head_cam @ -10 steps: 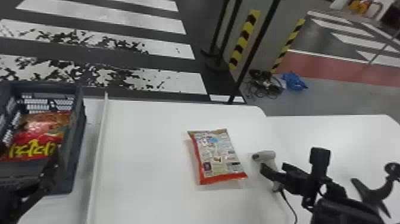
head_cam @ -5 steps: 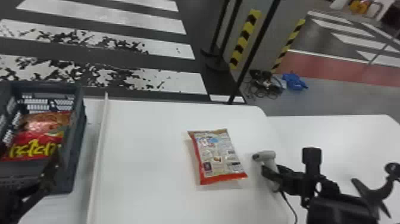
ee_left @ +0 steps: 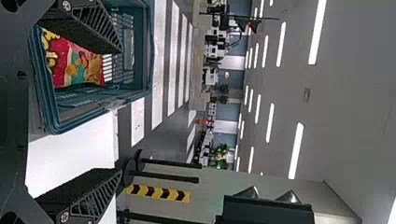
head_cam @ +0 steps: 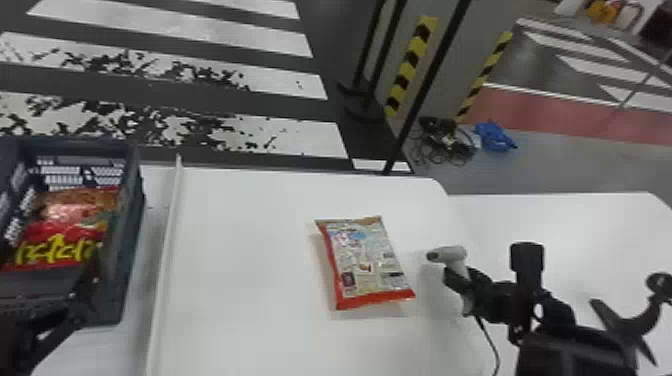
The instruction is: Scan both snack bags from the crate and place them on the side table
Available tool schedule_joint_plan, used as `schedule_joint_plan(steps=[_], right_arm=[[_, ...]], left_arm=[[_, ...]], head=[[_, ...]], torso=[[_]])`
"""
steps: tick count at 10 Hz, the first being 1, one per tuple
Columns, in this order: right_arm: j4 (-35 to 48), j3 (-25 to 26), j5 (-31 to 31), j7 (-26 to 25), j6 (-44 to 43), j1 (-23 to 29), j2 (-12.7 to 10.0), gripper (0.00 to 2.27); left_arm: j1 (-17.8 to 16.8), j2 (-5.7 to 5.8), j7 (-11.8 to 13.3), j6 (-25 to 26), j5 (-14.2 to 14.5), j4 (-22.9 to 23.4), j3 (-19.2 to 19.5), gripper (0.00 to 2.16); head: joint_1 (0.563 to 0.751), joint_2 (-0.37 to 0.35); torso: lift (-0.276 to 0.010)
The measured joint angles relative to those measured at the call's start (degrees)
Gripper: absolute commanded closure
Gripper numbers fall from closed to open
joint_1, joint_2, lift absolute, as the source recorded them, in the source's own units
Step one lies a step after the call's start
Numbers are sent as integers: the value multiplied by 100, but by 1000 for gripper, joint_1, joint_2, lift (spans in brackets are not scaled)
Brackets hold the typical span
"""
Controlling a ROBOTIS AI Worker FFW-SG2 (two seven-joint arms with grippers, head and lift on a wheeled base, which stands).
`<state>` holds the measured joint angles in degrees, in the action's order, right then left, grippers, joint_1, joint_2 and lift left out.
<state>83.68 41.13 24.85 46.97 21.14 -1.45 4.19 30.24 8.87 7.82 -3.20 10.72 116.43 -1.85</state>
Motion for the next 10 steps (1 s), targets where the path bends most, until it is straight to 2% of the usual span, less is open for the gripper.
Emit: schedule_joint_plan(steps=[2,3,6,10], right_arm=[[789,-43,-100,134,606,208,-286,2246],[1222,-86,-178,356,965,311,-390,2246],[2098,-214,-230,694,1455,502,-419,2246],[2474,-666,-368,778,1980,819,-419,2246]], left_arm=[[0,1,0,0,0,11,-3,90],[0,1,0,0,0,12,-6,90],[0,1,0,0,0,5,7,90],[1,23,0,0,10,1,10,90]], head=[[695,-350],[695,-350],[695,-333],[695,-287]], torso=[[-98],[-98],[-98],[-98]])
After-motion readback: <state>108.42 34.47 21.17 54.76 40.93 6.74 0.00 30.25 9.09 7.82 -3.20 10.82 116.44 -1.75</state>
